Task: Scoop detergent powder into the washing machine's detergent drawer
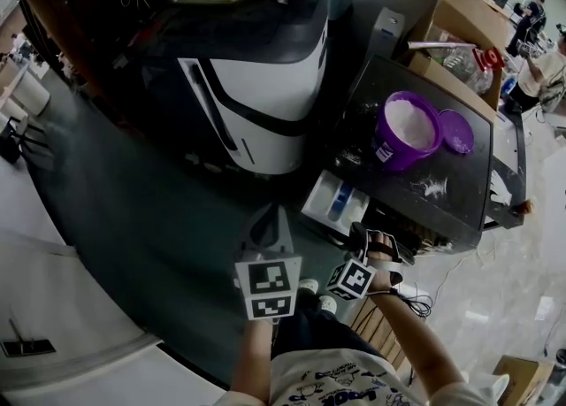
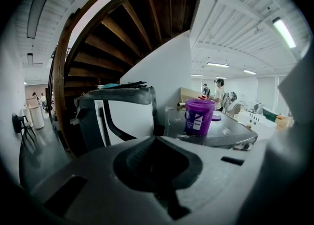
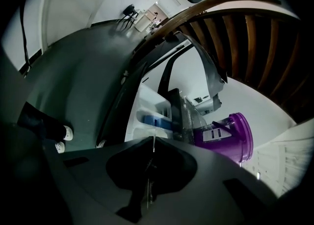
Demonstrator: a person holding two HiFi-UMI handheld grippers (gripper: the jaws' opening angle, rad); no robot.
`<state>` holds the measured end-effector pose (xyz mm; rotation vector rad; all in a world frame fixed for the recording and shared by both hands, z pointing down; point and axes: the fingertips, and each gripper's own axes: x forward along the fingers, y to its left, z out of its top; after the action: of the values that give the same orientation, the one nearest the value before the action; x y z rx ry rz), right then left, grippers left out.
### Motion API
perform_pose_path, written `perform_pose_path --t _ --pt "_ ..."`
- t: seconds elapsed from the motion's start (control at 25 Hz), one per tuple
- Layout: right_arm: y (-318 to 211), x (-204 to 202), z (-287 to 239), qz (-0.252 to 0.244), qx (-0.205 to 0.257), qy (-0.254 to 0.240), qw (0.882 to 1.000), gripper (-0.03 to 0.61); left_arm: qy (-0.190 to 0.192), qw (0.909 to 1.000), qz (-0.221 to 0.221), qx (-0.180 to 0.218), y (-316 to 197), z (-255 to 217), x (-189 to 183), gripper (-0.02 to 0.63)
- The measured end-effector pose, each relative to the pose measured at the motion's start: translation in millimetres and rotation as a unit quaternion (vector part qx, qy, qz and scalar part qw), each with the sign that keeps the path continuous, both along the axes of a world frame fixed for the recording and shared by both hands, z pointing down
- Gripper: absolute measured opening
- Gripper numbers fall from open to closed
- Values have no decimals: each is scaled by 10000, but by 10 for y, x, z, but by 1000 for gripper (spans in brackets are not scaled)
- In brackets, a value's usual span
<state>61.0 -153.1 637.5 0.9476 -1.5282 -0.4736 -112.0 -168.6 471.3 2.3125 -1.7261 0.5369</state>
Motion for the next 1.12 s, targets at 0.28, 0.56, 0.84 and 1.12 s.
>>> perform_pose_path --t 0.28,0.56,0.84,1.12 --pt "-22 -16 -147 301 48 -756 9967 20 2 10000 -58 44 -7 -42 -50 2" --pt "-113 70 -550 970 360 -2184 9704 20 6 9999 -58 134 -17 -125 -19 2" --pt "-162 295 -1094 1526 977 -3210 9296 20 58 9994 -17 336 -52 -318 68 3" --pt "-183 423 -1732 1776 1434 -4149 8808 20 76 9985 57 533 -69 -514 187 2"
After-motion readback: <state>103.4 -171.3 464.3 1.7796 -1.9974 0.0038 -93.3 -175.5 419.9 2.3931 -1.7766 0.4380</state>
